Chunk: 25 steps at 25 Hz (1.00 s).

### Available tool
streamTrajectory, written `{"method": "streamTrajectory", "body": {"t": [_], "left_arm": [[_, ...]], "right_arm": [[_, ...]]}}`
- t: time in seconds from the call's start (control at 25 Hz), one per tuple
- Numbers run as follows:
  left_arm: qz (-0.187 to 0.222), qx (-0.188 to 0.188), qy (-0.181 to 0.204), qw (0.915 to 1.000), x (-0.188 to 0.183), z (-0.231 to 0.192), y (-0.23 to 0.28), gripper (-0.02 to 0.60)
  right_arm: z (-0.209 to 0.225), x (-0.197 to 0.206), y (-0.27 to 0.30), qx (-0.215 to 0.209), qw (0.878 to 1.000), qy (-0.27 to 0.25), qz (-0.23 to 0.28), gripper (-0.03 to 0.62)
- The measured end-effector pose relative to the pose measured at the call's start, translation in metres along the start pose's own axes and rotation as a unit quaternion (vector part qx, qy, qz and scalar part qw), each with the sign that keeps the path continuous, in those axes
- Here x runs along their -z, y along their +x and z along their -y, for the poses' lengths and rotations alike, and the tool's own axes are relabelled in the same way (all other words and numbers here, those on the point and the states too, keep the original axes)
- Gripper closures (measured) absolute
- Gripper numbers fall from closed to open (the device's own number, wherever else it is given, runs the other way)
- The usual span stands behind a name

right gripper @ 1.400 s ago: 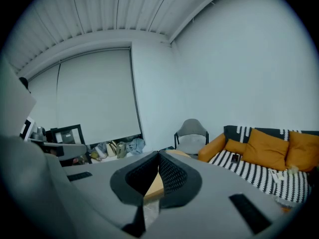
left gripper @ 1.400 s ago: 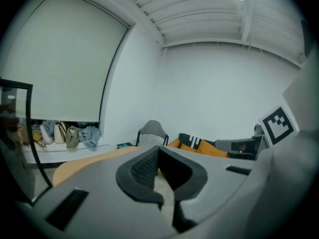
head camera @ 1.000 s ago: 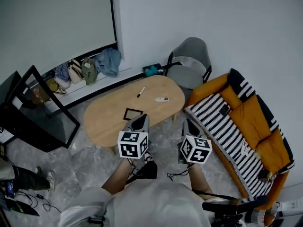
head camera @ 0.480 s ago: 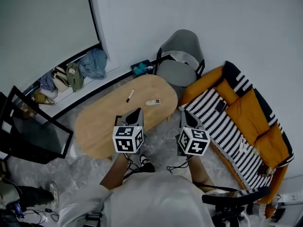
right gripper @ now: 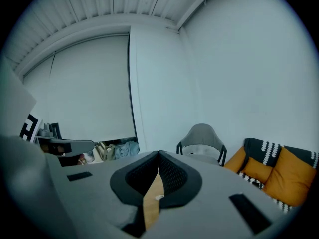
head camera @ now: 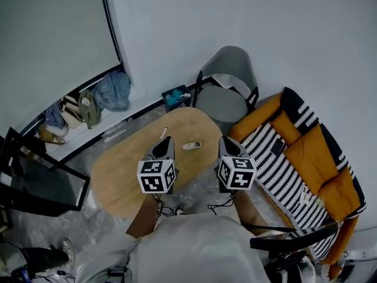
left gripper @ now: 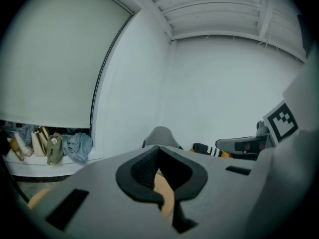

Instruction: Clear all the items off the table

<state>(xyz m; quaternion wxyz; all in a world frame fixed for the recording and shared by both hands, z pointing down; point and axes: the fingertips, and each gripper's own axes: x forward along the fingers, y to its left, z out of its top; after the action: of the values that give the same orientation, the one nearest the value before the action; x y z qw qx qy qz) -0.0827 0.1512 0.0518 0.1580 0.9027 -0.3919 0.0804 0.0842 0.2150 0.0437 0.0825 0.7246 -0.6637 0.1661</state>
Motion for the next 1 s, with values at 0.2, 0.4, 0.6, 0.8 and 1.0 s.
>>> {"method": "streamTrajectory", "body": {"t": [0.2,0.4,0.6,0.8,1.0], "left_arm": [[0.001,-0.045,-0.033,0.9984,0.003,-0.045,0.017,0.58],[-0.013,-0.086,-0.057,0.9946,0.026,-0.084,0.012,0.58],[-0.015,-0.146,-0.081,0.9858,0.036,-0.121,-0.004,0.58],[-0.004,-0.216,-0.102,0.9711,0.038,-0.15,-0.008,0.58],[0.009,-0.279,-0.146,0.949,0.04,-0.154,0.006,0.58]], "right_arm": [[-0.017,-0.006,0.05,-0.032,0.999,-0.023,-0.023,0.569],[-0.033,0.01,0.084,-0.055,0.997,-0.021,-0.046,0.569],[-0.044,0.013,0.124,-0.084,0.994,-0.022,-0.068,0.569],[-0.06,-0.003,0.171,-0.142,0.987,-0.043,-0.063,0.569],[-0.05,-0.011,0.211,-0.193,0.975,-0.067,-0.082,0.569]]}}
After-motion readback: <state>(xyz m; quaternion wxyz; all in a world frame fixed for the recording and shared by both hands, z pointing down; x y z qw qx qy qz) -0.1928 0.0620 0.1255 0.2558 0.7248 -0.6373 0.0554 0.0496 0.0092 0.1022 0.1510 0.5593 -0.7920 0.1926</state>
